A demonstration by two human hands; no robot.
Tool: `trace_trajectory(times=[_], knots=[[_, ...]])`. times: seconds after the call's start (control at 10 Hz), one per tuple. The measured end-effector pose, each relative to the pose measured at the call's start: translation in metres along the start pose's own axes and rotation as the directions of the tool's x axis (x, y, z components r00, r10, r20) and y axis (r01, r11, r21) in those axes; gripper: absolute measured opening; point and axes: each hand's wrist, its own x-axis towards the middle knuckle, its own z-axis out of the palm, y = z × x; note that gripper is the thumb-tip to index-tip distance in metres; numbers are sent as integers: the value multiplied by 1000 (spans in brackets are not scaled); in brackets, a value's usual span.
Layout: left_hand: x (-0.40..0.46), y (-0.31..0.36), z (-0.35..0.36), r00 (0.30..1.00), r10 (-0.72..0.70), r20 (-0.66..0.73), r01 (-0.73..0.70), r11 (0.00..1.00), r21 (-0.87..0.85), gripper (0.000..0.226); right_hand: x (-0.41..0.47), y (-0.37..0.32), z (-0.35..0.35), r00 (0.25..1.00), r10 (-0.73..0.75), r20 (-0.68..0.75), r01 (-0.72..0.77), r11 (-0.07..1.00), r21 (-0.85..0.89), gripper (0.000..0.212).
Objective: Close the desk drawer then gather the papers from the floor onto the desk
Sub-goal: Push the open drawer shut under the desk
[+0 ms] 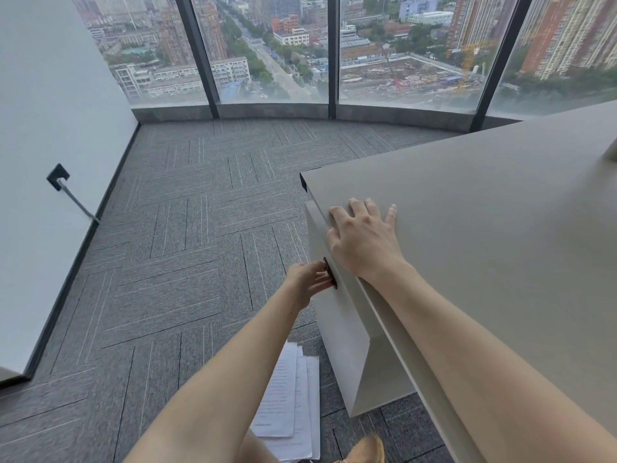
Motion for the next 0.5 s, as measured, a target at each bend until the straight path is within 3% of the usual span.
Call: trace_trajectory(times=[0.2, 0.3, 0.4, 0.5], knots=[[6, 5, -2, 998, -60, 6, 60, 997, 40, 23, -2, 0, -1, 1000, -2, -11, 2, 1000, 12, 40], [11, 5, -2, 997, -72, -37, 77, 986, 149, 34, -2, 0, -1, 1000, -1, -12, 1, 1000, 15, 40], [14, 7, -1, 994, -67, -85, 89, 951, 296, 22, -2, 1, 0, 1000, 2, -12, -2, 1000, 18, 40], [10, 12, 2, 980, -180, -80, 196, 927, 320, 20, -1, 2, 0, 1000, -2, -14, 2, 1000, 13, 40]])
